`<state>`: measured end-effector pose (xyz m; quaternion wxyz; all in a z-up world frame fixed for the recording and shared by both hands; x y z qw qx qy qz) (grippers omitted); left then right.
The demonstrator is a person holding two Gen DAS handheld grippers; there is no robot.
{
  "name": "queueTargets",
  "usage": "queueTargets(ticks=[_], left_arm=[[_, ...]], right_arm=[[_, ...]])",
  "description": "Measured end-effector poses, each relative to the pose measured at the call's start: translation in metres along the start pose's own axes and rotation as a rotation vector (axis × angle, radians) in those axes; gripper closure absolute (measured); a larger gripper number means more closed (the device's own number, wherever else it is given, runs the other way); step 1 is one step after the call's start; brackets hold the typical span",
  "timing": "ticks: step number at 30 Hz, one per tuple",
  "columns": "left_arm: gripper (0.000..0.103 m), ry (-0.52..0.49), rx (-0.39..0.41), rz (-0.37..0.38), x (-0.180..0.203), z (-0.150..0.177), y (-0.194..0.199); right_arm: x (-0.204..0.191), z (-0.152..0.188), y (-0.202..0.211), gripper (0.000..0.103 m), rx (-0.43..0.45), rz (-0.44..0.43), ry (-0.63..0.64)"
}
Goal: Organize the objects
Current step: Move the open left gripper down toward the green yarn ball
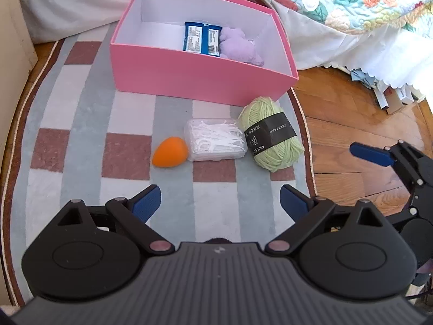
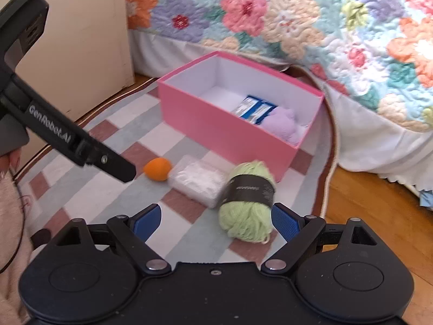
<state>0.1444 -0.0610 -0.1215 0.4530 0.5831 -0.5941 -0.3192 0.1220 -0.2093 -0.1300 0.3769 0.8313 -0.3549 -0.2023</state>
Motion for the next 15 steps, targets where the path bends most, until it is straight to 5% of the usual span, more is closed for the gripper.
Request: queueTargets(ticks=[15], left_arm=[[0.007,-0.064,-0.028,-0.009,0.040,-0.009,-0.056]], right_arm=[[0.024,0.014,-0.030,0.012,0.036,0.088,0.038]])
Point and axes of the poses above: each gripper's, at about its wrist camera, not at the fingertips, and y roughly against the way its jaws point, x to its right, z to its underside, the point moved 9 cm from there along -y, roughly the way its jaws point, and after that the axes turned 10 degrees about -z, right-handed, at the moved point
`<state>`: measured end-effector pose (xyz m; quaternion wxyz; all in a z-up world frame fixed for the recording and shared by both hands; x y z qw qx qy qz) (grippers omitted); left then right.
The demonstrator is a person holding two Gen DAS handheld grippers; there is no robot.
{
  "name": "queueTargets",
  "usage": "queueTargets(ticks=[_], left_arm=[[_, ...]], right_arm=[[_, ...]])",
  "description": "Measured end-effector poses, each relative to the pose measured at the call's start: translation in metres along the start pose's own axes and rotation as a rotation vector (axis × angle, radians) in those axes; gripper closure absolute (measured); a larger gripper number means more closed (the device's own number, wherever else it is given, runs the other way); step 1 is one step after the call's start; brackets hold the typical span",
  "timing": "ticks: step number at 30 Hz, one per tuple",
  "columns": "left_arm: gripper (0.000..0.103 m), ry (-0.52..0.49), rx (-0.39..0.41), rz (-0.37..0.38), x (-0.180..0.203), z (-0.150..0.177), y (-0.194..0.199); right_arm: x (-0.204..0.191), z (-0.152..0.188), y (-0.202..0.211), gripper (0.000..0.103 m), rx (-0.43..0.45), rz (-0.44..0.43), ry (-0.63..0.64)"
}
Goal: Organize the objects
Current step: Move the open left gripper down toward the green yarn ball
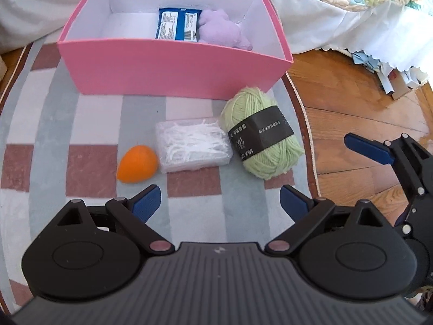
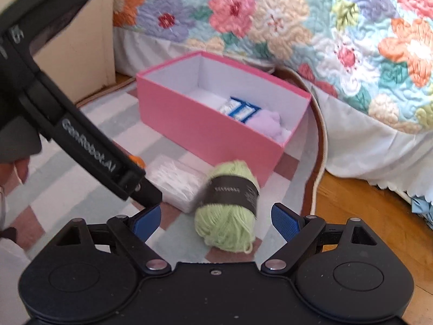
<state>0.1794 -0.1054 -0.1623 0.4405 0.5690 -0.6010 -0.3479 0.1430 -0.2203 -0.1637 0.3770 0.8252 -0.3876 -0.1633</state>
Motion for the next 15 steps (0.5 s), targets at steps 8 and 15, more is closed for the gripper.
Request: queueTargets(ticks=[8,15], left_arm=[[0.007,0.061,0.050,0.111,0.014,-0.013,-0.008],[0.007,0.111,0.061,0.162,0.022,-0.024,-0.021]], right_arm=[[0.006,0.019,-0.013,0.012,-0.048,-0.047,-0.012],[0.014,0.014,-0.019,0.012,-0.007,-0.030,-0.021]])
Point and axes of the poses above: each gripper's, at about its wrist camera, not at the fingertips, and y roughly against the way its jaws point, x to its right, z to its underside, the point moved 9 cm from there along -y, roughly the way its jaws point, and after that the axes turned 10 degrees about -z, right-handed, at the moved point
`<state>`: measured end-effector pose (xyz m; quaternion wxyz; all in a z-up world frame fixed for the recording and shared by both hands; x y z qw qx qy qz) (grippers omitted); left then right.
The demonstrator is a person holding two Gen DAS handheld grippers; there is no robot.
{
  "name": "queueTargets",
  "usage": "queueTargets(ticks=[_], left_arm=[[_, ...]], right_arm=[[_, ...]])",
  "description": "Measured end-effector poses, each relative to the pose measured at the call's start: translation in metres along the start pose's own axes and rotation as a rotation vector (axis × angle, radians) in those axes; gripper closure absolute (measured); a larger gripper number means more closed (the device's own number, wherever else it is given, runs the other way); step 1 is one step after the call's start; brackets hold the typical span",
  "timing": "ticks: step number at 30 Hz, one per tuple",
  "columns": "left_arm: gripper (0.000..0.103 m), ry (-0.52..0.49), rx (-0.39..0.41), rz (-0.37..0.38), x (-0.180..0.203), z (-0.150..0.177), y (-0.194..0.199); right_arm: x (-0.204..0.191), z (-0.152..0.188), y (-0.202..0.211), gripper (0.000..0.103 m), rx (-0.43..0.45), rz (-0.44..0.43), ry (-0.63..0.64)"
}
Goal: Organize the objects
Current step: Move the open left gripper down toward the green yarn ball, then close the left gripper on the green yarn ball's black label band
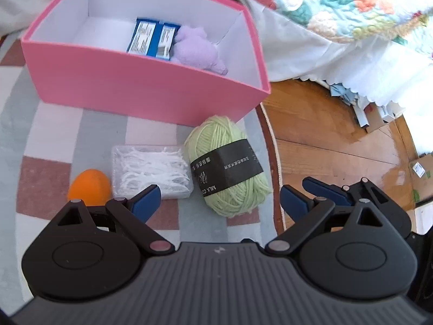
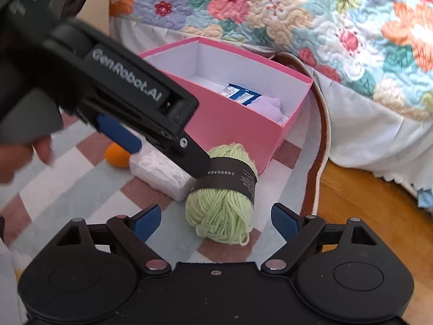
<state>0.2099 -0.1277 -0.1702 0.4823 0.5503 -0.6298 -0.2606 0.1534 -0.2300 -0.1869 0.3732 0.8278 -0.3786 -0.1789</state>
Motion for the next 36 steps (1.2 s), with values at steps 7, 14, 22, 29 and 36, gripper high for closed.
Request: queueTargets(ticks=[7,14,22,29,36], left_arm=[[0.009,-0.002,-0.002,0.018,0.005,-0.004,-0.020],[0.011,0.010,0.070,0.043,0.007,-0.013,-0.030],[0.042,0.021,0.074,0.064,0.007,-0.013,-0.044],[0.052,0.024,0.074,0.116,0.009,-0.008,-0.046],[0.053,0.063,0.054,0.183,0.008,-0.008,-0.039]], right_arm=[[0.000,-0.013,-0.024,0.012,-0.011,0.032,0.104],[0.007,-0.019,-0.045,0.012,-0.024,0.035,0.130],[0.020,-0.011,-0.055,0.012,-0.054,-0.035,0.016],[0.029,-0.002,-0.056,0.030,-0.075,-0.107,-0.145],[-0.001,0.005,-0.034,0.033,-0.100,-0.166,-0.119]])
Point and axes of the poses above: each gripper's, at about its wrist camera, not at the fingertips, and y roughly against the way its jaws point, x to its right, z to its underside, the point moved 9 cm from there along -y, roughly the way its jaws point, and after that the axes turned 10 degrees about -z, right-handed, at the moved point
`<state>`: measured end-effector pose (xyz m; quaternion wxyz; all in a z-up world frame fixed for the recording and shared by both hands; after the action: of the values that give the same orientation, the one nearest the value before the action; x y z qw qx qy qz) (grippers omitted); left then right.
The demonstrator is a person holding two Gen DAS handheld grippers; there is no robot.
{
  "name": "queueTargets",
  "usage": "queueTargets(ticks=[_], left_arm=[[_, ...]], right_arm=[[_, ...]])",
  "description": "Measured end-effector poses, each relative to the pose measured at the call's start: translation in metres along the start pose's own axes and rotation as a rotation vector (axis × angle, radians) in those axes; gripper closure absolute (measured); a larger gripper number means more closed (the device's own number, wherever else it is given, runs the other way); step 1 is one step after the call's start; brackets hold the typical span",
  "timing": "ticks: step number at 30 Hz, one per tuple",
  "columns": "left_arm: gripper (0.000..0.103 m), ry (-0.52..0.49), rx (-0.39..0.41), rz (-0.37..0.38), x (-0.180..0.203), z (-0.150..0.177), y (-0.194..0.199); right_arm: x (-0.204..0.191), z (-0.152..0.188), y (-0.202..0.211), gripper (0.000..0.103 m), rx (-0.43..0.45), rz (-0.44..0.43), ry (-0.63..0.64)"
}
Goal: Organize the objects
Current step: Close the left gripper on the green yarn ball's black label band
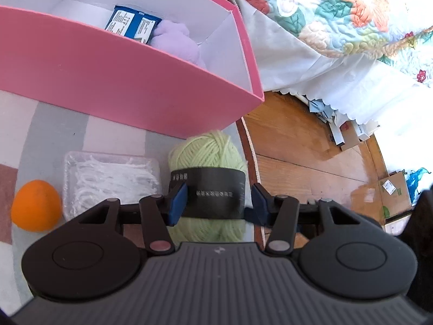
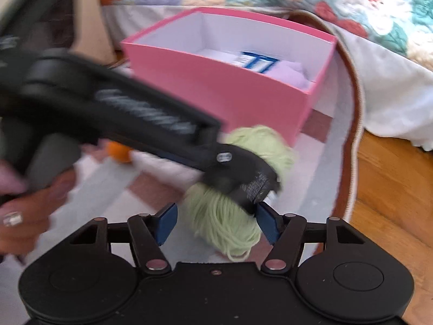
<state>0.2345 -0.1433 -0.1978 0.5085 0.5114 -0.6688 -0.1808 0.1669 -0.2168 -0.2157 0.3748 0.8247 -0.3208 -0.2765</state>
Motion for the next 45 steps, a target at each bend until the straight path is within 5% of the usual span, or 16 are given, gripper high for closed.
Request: queueTargets(ticks=[5,16,23,30,40,45], left_arm=[[0.053,0.005,-0.058,-0.014,-0.001,0.008,-0.007],[0.050,-0.028,-0.004,-0.030,-0.002,0.009,-0.010],[0.048,0.032,-0.052,0.156,0.016,0.003,-0.006],[0.048,-0.034,-0.072,-0.003,0.010,0.006,-0.027],[0.043,-0.063,-0.076,-0.008,0.011,0.017,-0.041],[0.050,-0.125,-0.072,0.039,0.019,0.025,-0.035]], right_arm=[[0.003,0.000,0.010,0.033,0.060,0.021,-0.100],[0.030,0.007,0.003,0.031,0.076,0.092,-0.166],[0.042,0.008,0.007,0.015,0.117,0.053,-0.220],[0.063,0.011,-0.006,0.021,0.120,0.104,-0.277],[0.065,0.018,-0.013,0.027,0.112,0.119,-0.300],[0.062,0.021,-0.012,0.029,0.091,0.120,-0.293]])
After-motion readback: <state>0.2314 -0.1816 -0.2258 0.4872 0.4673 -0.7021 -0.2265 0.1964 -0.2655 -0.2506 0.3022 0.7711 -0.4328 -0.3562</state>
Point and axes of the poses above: each gripper's, at about its wrist camera, not at the fingertips, and y roughly against the way its jaws point, x to its right, z to its underside, the point moved 9 cm from there along -y, roughly the way its jaws point, and after that the axes turned 10 degrees about -z, right-handed, at the moved point
